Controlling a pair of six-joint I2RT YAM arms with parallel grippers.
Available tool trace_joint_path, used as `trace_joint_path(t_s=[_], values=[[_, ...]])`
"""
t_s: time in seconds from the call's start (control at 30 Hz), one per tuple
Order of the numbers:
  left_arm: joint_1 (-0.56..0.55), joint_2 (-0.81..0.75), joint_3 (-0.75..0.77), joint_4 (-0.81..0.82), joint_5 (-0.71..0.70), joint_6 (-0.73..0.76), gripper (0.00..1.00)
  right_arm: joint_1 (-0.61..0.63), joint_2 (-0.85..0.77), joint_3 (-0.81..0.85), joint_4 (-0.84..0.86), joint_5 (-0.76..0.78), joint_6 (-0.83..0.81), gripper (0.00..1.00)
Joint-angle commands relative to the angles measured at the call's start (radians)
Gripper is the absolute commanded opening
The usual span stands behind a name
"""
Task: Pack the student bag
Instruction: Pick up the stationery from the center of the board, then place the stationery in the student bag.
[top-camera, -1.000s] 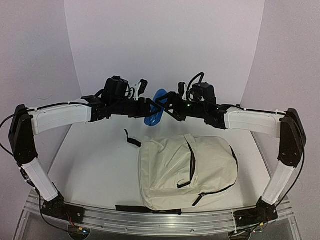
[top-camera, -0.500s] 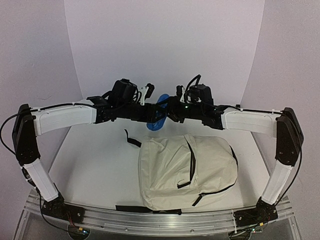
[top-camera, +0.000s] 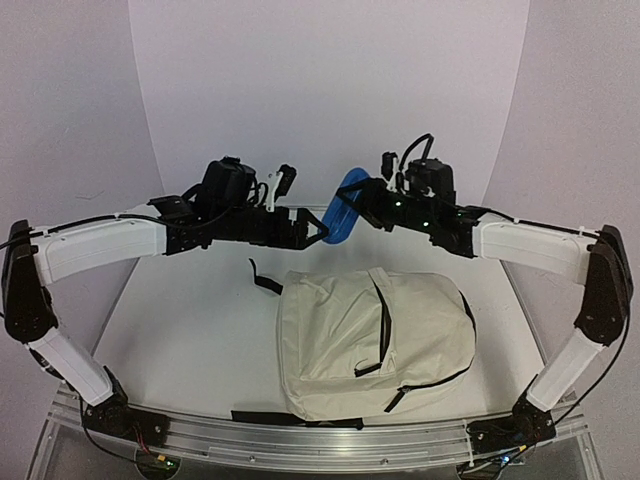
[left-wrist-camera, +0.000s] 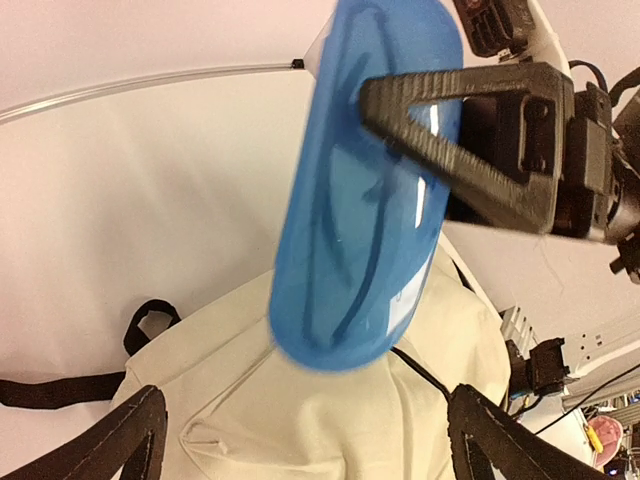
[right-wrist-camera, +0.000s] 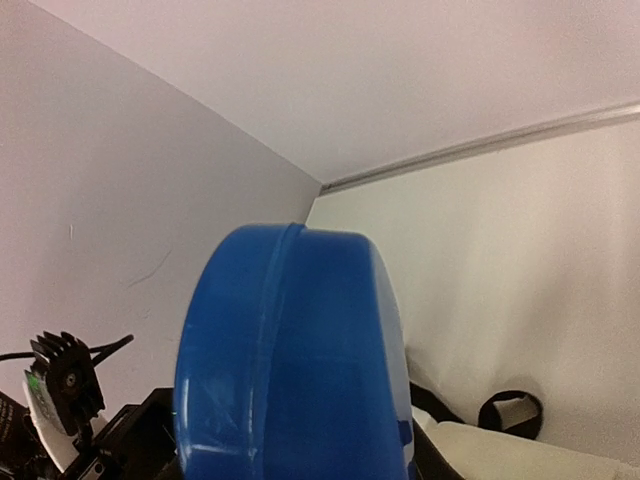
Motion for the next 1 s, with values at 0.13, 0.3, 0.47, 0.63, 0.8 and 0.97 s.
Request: trace_joint_path(t_s=[0.13,0.3,0.47,0.63,0.8,0.97], values=[[-0.106,0.052,0.116,-0.208,-0.078,0.010,0.93,-0.067,-0.354,-0.104,-0.171,0.236,-0.197,0.34],[-0.241,0.226,0.368,-0.409,-0.216,0.034,0.86,-0.067,-0.547,-0.161,-0.352,0.415,-0.233,0.32],[-0.347,0.371,0.564,-0.572,-0.341,0.009,0.82,-0.066,-0.653,-0.211,-0.398,0.435,-0.218,0.33],[-0.429,0.490,0.746,-0.731,-0.453,-0.044,0.84,-0.067,-0.671,-0.246,-0.403,0.393,-0.210,0.32],[-0.477,0.634,0.944,-0.944,-0.590,-0.103,0.94,-0.066,-0.701,-0.279,-0.403,0.377,-0.208,0.32],[-0.485,0.678,1.000,-1.048,-0.628,-0.132,0.99,-0.067,-0.745,-0.306,-0.403,0.374,-0.211,0.32]])
